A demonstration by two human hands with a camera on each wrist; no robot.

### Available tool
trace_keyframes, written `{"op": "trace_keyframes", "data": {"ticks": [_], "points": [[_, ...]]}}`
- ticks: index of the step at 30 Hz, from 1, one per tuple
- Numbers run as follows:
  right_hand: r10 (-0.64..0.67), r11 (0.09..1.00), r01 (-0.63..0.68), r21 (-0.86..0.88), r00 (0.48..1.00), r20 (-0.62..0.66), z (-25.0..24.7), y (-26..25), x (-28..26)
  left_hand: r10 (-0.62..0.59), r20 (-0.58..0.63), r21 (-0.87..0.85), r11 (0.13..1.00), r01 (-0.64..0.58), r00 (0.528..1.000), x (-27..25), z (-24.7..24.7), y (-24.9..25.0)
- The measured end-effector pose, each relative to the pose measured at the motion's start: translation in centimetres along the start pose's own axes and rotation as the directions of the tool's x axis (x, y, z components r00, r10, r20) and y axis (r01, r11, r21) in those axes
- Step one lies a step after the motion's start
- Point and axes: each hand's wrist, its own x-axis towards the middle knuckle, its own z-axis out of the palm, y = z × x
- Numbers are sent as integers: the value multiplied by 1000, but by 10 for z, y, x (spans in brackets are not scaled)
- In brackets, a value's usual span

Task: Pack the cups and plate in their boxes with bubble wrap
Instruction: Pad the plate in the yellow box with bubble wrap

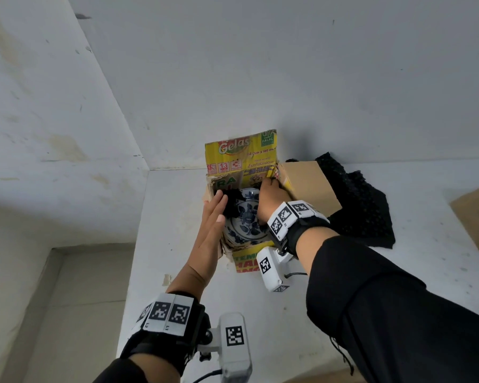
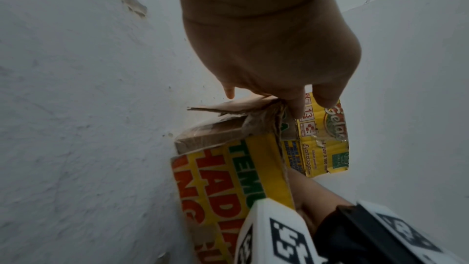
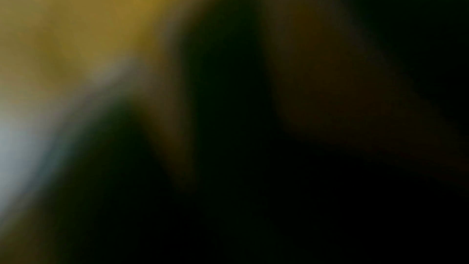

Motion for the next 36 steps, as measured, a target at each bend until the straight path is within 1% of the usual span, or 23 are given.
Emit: {"op": "trace_keyframes", "data": {"ticks": [6, 10, 13, 16, 17, 19, 21, 23, 25, 28, 31, 36], "points": [[11, 1000, -11, 27, 1000, -1, -2, 1, 6, 25, 8, 28, 999, -25, 1000, 0, 0, -5], [2, 1000, -2, 2, 1000, 5, -4, 1, 6, 41, 16, 27, 999, -41, 999, -1, 0, -6], [-18, 999, 20, -43, 999, 44, -3, 0, 1, 44, 14, 32, 998, -45, 999, 0, 1, -5], [-12, 1000, 14, -25, 998, 62, -3, -1, -7, 53, 20, 43, 998, -54, 998, 1, 1, -4], [-18, 1000, 19, -14, 999, 49, -3, -1, -11, 53, 18, 42, 998, -54, 998, 1, 1, -4], [-61, 998, 60, -33, 998, -19, -5, -2, -21, 58, 6, 40, 998, -58, 998, 1, -1, -5], [-131, 986, 118, -119, 986, -103, -6, -3, -34, 52, -3, 35, 998, -52, 999, 1, -3, -6], [-188, 965, 159, -210, 974, -127, -4, -4, -44, 51, -7, 37, 998, -51, 999, 0, -3, -7], [-200, 946, 170, -277, 976, -81, 1, -3, -50, 54, -13, 44, 998, -53, 998, 0, -3, -7], [-136, 950, 140, -279, 990, 34, 8, 4, -48, 49, -7, 57, 997, -49, 999, 1, -1, -7], [-104, 973, 122, -197, 989, 101, 13, 11, -43, 63, 4, 79, 995, -63, 998, 2, 3, -6], [-47, 996, 58, -61, 985, 166, 12, 8, -33, 73, 10, 83, 994, -74, 997, 4, 4, -8]]}}
